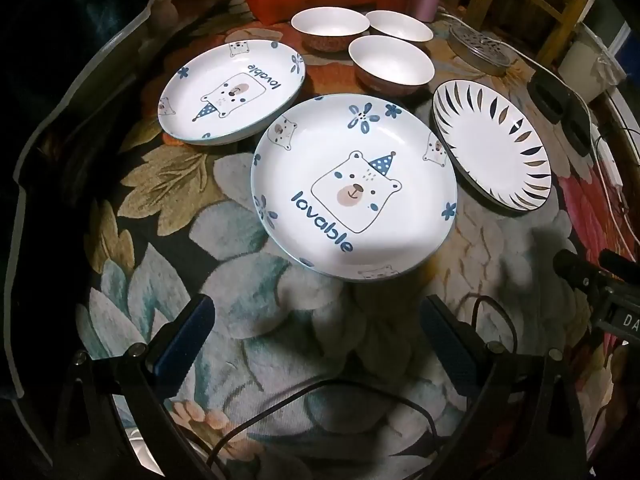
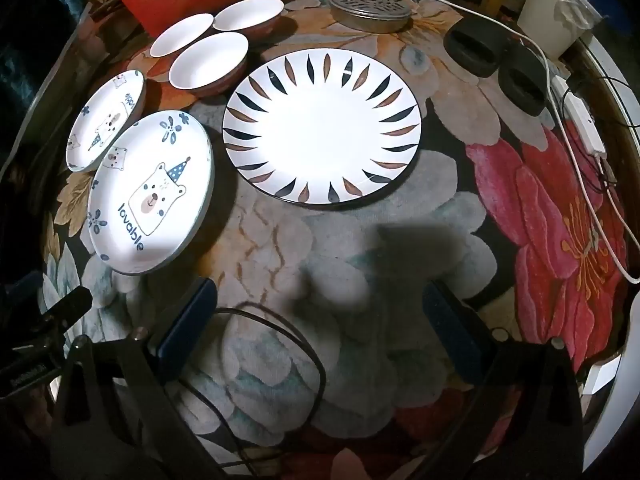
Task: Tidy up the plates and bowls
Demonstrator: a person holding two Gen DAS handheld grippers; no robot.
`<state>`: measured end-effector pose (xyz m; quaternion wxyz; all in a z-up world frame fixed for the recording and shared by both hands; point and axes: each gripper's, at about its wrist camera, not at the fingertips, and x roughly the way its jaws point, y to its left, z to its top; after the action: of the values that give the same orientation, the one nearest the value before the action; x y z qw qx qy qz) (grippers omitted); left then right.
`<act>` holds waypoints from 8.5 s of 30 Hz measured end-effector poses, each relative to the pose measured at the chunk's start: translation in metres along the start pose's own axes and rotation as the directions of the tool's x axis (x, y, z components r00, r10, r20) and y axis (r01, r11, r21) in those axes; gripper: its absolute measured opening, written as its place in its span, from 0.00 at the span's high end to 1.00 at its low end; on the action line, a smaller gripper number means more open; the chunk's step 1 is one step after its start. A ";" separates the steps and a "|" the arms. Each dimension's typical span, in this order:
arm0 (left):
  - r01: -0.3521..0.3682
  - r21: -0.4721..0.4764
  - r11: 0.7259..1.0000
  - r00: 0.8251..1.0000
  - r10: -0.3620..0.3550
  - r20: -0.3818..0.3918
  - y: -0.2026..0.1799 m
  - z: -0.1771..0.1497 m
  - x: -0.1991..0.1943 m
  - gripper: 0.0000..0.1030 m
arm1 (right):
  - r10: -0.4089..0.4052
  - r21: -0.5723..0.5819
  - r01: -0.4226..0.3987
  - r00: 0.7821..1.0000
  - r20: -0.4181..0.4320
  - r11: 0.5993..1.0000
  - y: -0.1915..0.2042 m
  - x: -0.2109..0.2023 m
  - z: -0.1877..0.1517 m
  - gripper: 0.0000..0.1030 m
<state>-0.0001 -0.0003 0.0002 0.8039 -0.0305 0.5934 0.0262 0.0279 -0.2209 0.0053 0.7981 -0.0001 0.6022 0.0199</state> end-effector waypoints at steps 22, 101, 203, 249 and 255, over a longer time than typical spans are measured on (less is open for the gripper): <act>0.010 -0.003 1.000 1.000 -0.010 -0.009 0.000 0.002 -0.001 0.01 | -0.002 0.000 0.002 1.000 0.000 1.000 -0.001 0.001 -0.001 0.00; 0.005 0.004 1.000 0.999 -0.005 -0.032 -0.006 -0.005 0.011 0.01 | 0.011 0.024 -0.010 1.000 -0.029 1.000 -0.009 0.016 -0.009 0.00; 0.430 0.593 0.681 0.898 -0.392 -0.201 -0.385 0.064 0.074 0.77 | 0.100 0.467 -0.135 0.990 0.099 0.874 -0.333 0.020 -0.027 0.83; 0.191 0.391 0.900 0.979 -0.203 -0.011 -0.147 0.062 -0.015 0.01 | 0.147 0.304 -0.167 0.985 0.088 0.938 -0.174 0.007 0.008 0.03; 0.143 0.233 0.962 0.990 -0.141 -0.024 -0.066 0.050 -0.004 0.01 | 0.193 0.208 -0.202 0.979 0.063 0.957 -0.117 0.013 0.020 0.03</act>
<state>0.0517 -0.0618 0.0196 0.7994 0.0220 0.5916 -0.1020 0.0543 -0.3369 -0.0045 0.8001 0.1460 0.5808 0.0350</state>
